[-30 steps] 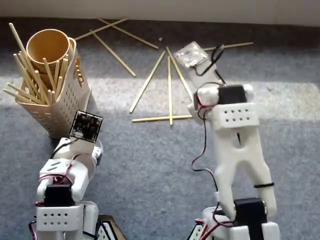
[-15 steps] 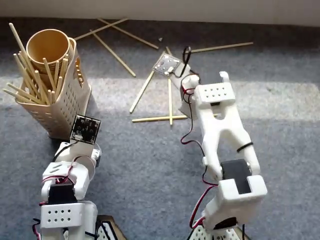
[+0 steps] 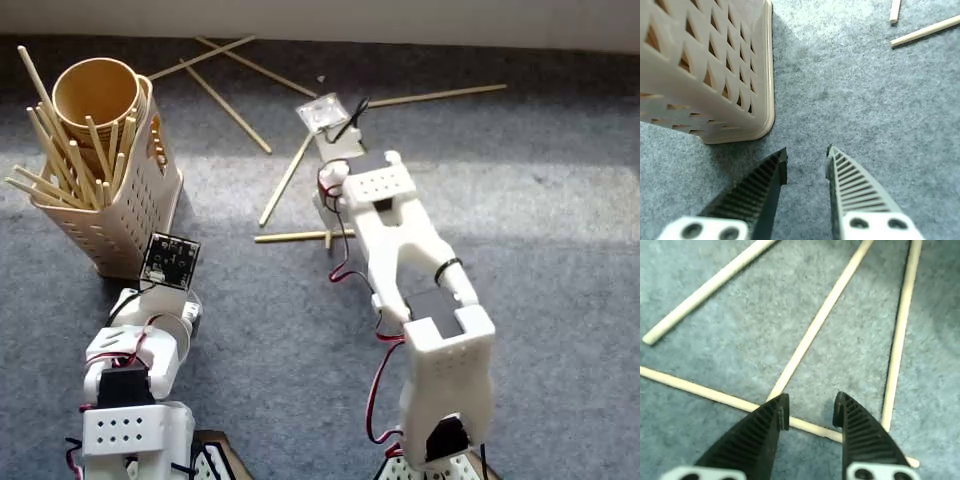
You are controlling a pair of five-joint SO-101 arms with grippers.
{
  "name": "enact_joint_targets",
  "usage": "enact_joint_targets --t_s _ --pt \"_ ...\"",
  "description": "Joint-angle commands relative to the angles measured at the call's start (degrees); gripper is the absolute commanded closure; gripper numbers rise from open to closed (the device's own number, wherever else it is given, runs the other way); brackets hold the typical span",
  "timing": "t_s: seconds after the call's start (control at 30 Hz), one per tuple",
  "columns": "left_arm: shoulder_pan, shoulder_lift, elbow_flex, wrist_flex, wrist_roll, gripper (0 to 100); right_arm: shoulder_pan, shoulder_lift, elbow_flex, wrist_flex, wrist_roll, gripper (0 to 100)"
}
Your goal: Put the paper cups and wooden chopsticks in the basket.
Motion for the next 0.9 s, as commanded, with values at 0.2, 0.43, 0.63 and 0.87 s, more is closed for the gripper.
enact_joint_targets --t_s 0.2,0.43,0.63,0.87 --pt "0.6 -0.3 -0.2 -1.0 -0.4 84 -0.5 -2.9 -16.7 13.6 0.0 73.1" --pt "1.8 -0.3 0.4 -1.0 -0.4 84 -5.9 9.1 -18.2 9.1 0.3 72.9" --pt "1.8 -0.3 0.4 -1.0 -0.4 84 -0.9 21.6 -31.0 10.8 0.4 73.1" --pt "1.9 -0.3 0.4 -1.0 -0.4 84 0.9 26.9 -53.6 28.4 3.1 73.1"
